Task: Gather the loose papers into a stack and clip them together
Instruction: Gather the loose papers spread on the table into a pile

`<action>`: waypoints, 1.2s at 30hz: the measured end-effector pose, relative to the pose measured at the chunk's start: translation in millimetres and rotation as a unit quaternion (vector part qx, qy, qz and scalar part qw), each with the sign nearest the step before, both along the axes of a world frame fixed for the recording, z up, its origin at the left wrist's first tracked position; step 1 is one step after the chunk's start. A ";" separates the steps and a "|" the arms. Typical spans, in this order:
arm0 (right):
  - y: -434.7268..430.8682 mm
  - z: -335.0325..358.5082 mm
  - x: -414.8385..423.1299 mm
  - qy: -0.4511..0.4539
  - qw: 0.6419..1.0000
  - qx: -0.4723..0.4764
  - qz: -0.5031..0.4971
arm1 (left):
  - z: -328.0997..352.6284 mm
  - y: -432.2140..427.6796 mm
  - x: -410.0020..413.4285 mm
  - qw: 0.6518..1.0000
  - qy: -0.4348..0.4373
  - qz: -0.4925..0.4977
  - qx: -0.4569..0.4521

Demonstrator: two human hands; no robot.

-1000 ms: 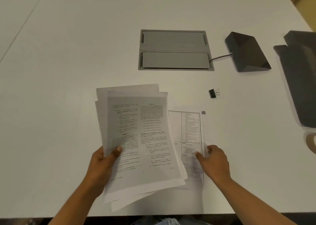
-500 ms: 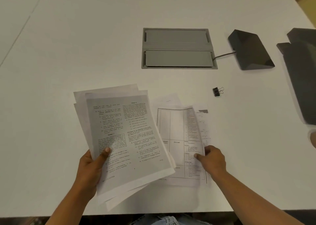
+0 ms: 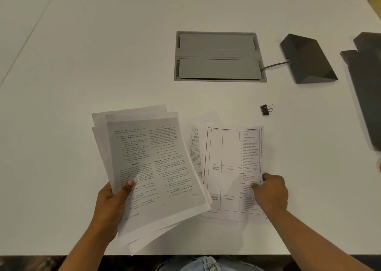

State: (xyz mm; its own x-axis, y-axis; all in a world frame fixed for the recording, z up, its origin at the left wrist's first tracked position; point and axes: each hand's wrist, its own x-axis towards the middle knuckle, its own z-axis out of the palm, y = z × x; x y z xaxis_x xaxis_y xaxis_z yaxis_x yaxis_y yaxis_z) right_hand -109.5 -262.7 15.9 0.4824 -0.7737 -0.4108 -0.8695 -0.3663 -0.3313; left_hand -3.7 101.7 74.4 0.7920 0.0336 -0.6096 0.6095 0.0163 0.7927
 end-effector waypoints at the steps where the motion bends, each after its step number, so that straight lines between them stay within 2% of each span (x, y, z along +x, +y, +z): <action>1: -1.3 1.1 0.3 -0.007 1.000 0.007 -0.009 | -0.5 -0.9 -0.2 1.000 -0.001 -0.001 -0.001; 5: -9.3 5.7 -4.3 -0.046 0.999 0.009 -0.009 | -2.0 -3.8 0.3 1.000 -0.003 -0.008 -0.002; 9: -15.3 15.5 -7.5 -0.138 0.984 0.091 -0.067 | -1.1 -5.7 3.0 1.000 -0.005 -0.020 0.014; 13: -29.9 29.8 -12.3 -0.204 0.964 0.148 -0.080 | -4.2 -5.8 8.0 0.998 -0.012 -0.039 0.046; 15: -39.9 39.8 -16.3 -0.260 0.940 0.186 -0.119 | -6.5 -6.3 8.9 0.997 -0.014 -0.043 0.055; 18: -51.0 59.6 -16.9 -0.345 0.880 0.272 -0.179 | -6.1 -11.0 9.2 0.996 -0.018 -0.059 0.058; 21: -52.2 76.4 -10.2 -0.389 0.843 0.333 -0.163 | -5.4 -21.8 8.9 0.995 -0.015 -0.082 0.056; 26: -26.1 86.2 8.8 -0.386 0.817 0.414 -0.108 | 5.9 -53.6 7.3 0.993 -0.019 -0.116 0.018; 32: 14.6 84.4 22.6 -0.336 0.831 0.440 -0.057 | 27.1 -90.4 4.0 0.987 -0.030 -0.152 -0.044; 36: 22.3 89.6 21.0 -0.280 0.804 0.523 -0.042 | 39.5 -107.2 3.2 0.989 0.003 -0.135 -0.051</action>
State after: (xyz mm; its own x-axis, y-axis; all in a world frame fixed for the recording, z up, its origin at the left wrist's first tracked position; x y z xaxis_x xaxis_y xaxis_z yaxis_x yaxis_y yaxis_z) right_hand -88.5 -240.4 105.5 0.7823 -0.1858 -0.5945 -0.4845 0.4183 -0.7683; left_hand -0.5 -5.5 113.9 0.7600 -0.2413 -0.6035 0.6071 -0.0682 0.7917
